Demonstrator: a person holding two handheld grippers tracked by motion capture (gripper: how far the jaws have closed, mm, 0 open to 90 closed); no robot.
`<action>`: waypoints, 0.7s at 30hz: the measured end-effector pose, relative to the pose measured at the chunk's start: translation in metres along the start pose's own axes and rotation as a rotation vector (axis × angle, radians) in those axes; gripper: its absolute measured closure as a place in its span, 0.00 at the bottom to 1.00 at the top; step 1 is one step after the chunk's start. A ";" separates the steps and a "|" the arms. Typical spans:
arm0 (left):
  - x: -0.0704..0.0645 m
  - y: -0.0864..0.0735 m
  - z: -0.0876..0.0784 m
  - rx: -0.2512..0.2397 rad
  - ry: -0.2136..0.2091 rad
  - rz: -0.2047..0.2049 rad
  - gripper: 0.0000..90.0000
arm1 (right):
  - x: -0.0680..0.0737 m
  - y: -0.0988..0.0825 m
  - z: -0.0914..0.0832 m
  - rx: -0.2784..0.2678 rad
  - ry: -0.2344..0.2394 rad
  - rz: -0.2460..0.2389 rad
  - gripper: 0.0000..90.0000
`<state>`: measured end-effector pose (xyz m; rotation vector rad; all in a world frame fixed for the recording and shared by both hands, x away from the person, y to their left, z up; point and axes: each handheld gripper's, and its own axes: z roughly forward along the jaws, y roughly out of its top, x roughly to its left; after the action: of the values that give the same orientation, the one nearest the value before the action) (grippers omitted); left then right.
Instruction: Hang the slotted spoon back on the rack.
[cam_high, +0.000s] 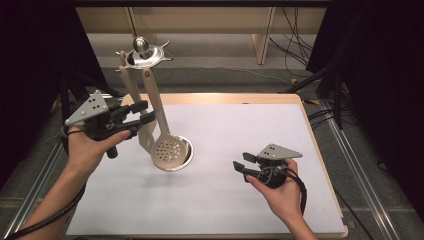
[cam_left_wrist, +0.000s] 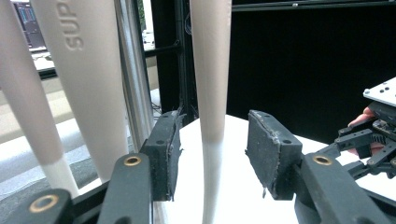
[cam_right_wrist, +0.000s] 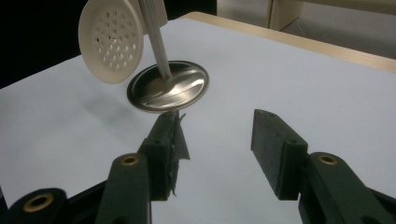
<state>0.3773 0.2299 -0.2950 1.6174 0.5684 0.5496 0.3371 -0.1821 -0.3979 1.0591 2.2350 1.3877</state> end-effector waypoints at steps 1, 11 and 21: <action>-0.001 -0.002 -0.002 0.000 0.008 0.001 0.59 | -0.001 0.000 -0.001 0.001 -0.003 -0.007 0.59; -0.007 -0.013 -0.016 0.003 0.052 0.022 0.56 | -0.003 0.001 -0.002 -0.019 -0.013 -0.012 0.58; -0.011 -0.030 -0.032 0.025 0.093 0.018 0.55 | -0.003 0.001 -0.004 -0.016 -0.011 0.005 0.58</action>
<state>0.3468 0.2503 -0.3217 1.6283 0.6320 0.6356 0.3372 -0.1862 -0.3954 1.0658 2.2114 1.3955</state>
